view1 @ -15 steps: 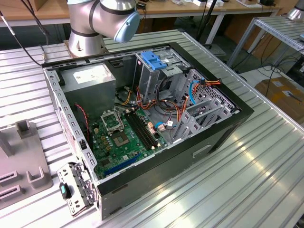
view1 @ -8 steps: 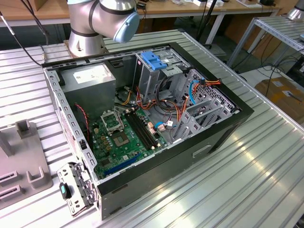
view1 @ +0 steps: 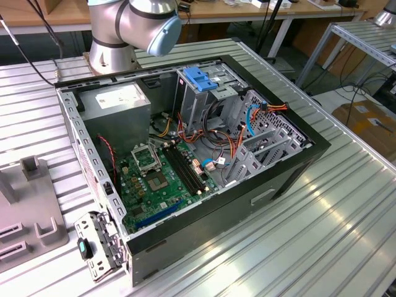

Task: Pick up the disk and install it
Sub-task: 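Reach for the disk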

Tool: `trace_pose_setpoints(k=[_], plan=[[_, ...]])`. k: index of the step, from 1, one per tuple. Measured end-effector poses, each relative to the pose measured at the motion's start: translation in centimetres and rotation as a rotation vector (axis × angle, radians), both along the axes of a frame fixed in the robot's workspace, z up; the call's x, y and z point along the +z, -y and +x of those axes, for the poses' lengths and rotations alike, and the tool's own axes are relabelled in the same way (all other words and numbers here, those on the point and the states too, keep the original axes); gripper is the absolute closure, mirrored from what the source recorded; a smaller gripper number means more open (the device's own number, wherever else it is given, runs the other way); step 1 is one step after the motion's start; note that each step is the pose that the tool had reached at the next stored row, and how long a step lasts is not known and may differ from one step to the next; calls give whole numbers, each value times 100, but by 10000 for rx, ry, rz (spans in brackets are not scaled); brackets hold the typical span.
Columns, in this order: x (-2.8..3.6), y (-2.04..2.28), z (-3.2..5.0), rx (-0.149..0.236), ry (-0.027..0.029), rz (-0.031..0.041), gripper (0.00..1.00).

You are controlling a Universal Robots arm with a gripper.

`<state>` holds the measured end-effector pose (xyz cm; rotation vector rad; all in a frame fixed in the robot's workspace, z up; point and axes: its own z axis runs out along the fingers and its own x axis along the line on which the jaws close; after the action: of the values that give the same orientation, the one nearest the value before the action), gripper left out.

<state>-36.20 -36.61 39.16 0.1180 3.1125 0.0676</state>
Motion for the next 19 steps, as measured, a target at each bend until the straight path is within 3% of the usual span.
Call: trace_pose_setpoints(k=[5, 19], plan=[[-1, -31, -39, 0, 0, 0, 89], [-26, -85, -295, 0, 0, 0, 89]])
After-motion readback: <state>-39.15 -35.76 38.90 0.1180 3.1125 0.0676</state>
